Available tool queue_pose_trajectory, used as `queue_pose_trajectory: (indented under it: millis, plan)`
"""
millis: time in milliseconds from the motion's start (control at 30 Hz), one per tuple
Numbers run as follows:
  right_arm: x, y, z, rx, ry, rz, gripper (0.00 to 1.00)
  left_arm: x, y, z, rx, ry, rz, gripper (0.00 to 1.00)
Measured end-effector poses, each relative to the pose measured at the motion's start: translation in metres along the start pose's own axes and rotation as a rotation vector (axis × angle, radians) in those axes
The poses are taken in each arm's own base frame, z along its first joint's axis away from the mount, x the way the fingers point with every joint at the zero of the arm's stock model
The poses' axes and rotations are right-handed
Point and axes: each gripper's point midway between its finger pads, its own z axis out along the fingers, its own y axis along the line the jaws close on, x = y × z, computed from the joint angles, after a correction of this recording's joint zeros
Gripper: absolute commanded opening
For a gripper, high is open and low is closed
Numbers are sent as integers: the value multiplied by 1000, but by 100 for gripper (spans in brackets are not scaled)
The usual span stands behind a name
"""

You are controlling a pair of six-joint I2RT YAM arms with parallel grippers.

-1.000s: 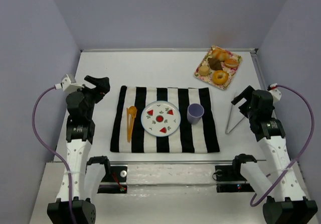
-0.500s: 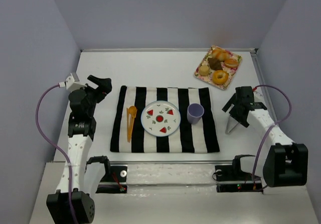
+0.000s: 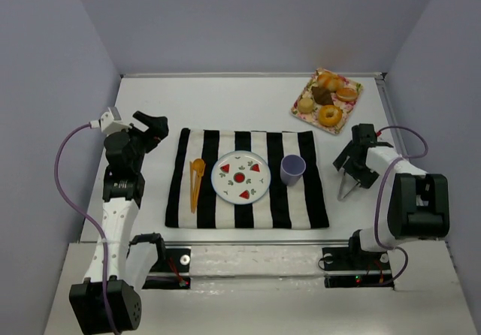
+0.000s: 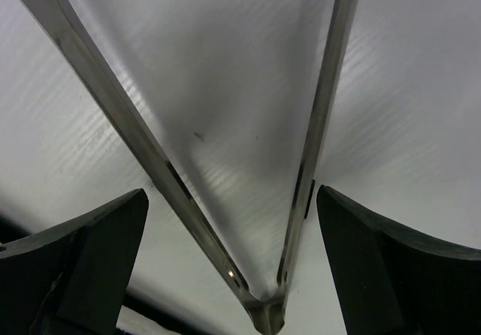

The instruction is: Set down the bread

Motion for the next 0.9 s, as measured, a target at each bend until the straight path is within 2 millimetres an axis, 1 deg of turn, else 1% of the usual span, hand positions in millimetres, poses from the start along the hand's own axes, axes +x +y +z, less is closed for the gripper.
queue_pose_trajectory:
  millis: [133, 300, 333, 367, 400, 467, 500, 600, 633, 700, 733, 800, 833, 900]
  plan:
    - [-10, 5, 14, 9, 17, 7, 100, -1, 0, 0, 3, -5, 5, 99]
    - [-23, 9, 22, 4, 29, 24, 99, 1, 4, 0, -9, -5, 9, 99]
    - [-25, 9, 23, 5, 29, 27, 90, 1, 5, 0, -13, -7, 11, 99]
    - [-29, 9, 25, 7, 30, 34, 85, 0, 5, -1, -16, -10, 12, 99]
    - [-31, 9, 26, 9, 29, 37, 72, -1, 5, -1, -17, -16, 13, 99]
    - [-34, 8, 28, 7, 23, 38, 61, -3, 5, -2, -18, -25, 16, 99]
    - [-36, 9, 28, 4, 16, 41, 54, -4, 4, -3, -16, -29, 17, 99]
    - [-38, 6, 28, 6, 4, 42, 47, -9, 2, -6, -10, -47, 21, 99]
    - [-37, 4, 26, 6, 0, 39, 42, -10, 1, -7, -7, -52, 21, 99]
    - [-34, 2, 20, -7, -6, 38, 39, -12, 0, -9, -5, -62, 22, 99]
    - [-35, 2, 14, -22, -16, 36, 39, -13, -1, -10, -5, -66, 22, 99]
    - [-43, 5, -1, -64, -52, 32, 43, -14, -1, -10, -5, -71, 22, 99]
    - [-47, 8, -8, -93, -68, 25, 44, -14, 0, -11, -7, -71, 22, 99]
    - [-61, 15, -39, -186, -138, 10, 46, -14, 1, -11, -12, -72, 21, 99]
